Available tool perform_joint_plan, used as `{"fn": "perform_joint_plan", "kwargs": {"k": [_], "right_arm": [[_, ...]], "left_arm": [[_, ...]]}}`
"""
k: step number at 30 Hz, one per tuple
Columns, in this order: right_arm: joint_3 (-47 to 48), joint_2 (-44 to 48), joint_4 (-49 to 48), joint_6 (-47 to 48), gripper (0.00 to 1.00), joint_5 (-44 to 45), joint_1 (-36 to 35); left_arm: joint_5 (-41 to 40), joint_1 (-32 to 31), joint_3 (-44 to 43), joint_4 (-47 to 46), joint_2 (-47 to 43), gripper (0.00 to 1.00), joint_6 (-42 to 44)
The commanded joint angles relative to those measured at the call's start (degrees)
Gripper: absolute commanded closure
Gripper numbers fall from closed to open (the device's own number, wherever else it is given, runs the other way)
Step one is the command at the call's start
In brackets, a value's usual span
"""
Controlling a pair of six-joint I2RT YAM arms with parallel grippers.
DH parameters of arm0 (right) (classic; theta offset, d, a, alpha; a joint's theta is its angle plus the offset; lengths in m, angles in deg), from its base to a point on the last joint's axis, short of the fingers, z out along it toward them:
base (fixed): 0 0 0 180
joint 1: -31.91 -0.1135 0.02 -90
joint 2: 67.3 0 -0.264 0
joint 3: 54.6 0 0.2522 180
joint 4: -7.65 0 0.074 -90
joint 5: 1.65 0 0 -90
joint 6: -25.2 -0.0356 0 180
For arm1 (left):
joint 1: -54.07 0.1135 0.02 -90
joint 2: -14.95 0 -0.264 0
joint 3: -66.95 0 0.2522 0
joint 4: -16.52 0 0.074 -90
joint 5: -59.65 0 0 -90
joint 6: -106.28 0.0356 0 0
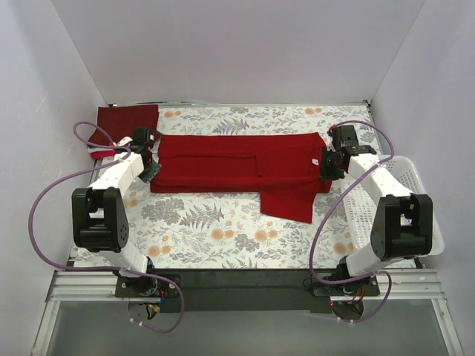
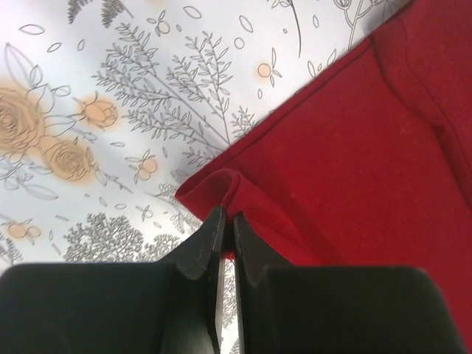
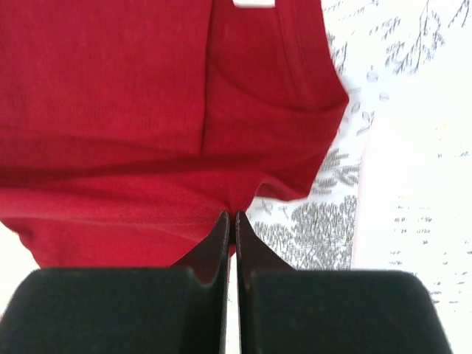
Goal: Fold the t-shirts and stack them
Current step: Fold the tshirt
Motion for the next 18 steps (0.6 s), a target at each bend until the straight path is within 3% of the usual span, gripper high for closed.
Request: {"fn": "perform_joint_plan", "kwargs": {"k": [1,18], "right_arm": [[4.2,-2.2,-1.4,1.3,0.99,0.5,0.8],[5.1,-10.6,-6.0,1.8,0.99,3.7,1.4]], "left_arm": [[-0.2,0.7,-2.4,-1.3,1.0,1.0,0.2],[2.7,0.8,-6.4,-6.5,10.1,1.0,3.1]]}}
